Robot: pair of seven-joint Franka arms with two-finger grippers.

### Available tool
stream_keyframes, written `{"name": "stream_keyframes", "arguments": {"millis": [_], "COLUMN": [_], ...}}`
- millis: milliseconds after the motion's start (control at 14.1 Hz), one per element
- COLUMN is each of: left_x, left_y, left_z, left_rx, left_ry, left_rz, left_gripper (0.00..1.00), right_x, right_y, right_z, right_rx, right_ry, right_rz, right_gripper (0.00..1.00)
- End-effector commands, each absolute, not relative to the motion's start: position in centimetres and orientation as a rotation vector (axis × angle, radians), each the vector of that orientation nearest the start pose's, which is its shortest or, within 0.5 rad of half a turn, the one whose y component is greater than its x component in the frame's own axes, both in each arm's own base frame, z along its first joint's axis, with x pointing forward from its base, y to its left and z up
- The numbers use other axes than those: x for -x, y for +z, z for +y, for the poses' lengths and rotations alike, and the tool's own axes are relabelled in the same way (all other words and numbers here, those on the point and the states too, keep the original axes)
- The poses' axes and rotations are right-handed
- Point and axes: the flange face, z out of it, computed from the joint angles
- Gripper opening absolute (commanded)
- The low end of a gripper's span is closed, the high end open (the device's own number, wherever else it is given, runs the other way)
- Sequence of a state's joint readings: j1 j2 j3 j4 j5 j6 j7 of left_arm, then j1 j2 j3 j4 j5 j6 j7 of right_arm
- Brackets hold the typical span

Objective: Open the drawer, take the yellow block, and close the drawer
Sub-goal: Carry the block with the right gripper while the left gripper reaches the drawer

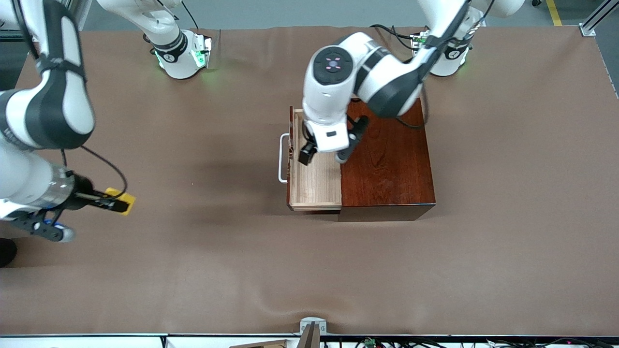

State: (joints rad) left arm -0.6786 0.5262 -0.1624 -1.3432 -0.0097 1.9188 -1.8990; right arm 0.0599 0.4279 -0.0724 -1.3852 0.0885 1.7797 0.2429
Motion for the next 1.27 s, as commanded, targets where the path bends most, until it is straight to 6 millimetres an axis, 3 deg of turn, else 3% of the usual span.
{"name": "stream_keyframes", "arguments": {"millis": [0, 212, 425, 496, 850, 1204], "left_x": [-48.7, -48.6, -50.3, -50.8, -49.4, -46.7], "left_y": [42.0, 39.5, 39.6, 38.7, 35.3, 33.9], "left_z": [-54.0, -55.4, -57.0, -57.6, -59.3, -60.0], "left_rx": [2.638, 2.473, 2.435, 2.457, 2.448, 2.361], "left_ry": [0.117, 0.136, 0.175, 0.193, 0.235, 0.291], "left_rz": [-1.869, -2.091, -2.29, -2.328, -2.323, -2.208], "left_gripper": [1.0, 1.0, 1.0, 1.0, 1.0, 1.0], "right_x": [-68.9, -70.7, -71.6, -71.7, -71.6, -71.2], "right_y": [43.4, 36.9, 31.5, 29.8, 23.7, 20.3], "right_z": [-2.1, -5.7, -6.7, -7.2, -9.4, -9.6], "right_rx": [3.081, 3.093, 3.101, 3.103, 3.111, 3.102], "right_ry": [-0.014, -0.043, -0.049, -0.035, -0.01, 0.034], "right_rz": [0.221, 0.155, 0.147, 0.129, 0.011, 0.018], "right_gripper": [0.0, 0.0, 0.0, 0.0, 0.0, 0.0]}}
